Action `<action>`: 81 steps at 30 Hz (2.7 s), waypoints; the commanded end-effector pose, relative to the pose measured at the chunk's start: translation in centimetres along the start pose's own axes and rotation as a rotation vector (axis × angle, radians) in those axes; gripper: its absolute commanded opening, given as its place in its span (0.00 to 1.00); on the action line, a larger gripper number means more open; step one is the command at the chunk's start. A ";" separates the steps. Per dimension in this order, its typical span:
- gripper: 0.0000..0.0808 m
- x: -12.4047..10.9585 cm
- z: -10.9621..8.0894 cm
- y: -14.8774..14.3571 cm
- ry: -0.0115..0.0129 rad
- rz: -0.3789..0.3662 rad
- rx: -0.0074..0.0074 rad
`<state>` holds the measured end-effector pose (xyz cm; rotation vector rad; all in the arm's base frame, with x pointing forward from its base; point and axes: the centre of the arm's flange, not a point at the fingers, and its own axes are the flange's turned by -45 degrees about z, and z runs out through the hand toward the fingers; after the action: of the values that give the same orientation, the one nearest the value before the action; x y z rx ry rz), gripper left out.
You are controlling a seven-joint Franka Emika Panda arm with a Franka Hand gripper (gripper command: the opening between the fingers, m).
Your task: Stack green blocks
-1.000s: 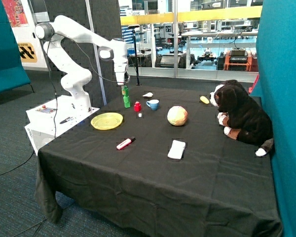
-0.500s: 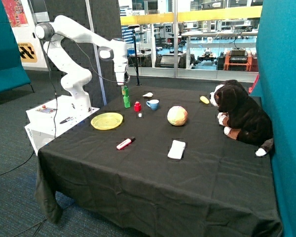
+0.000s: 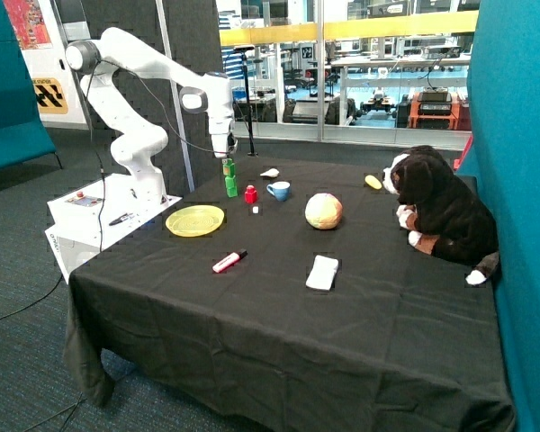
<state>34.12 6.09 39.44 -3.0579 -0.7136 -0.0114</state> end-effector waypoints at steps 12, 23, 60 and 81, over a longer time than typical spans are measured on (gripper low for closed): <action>0.00 1.1 0.7 -0.1 -0.0074 -0.015 0.0002; 0.16 1.0 0.4 -0.7 -0.0074 -0.017 0.0002; 0.41 -0.7 0.4 0.8 -0.0074 0.007 0.0001; 0.45 -0.5 0.8 0.0 -0.0074 -0.004 0.0002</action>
<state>33.68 5.43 38.89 -3.0593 -0.7140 0.0091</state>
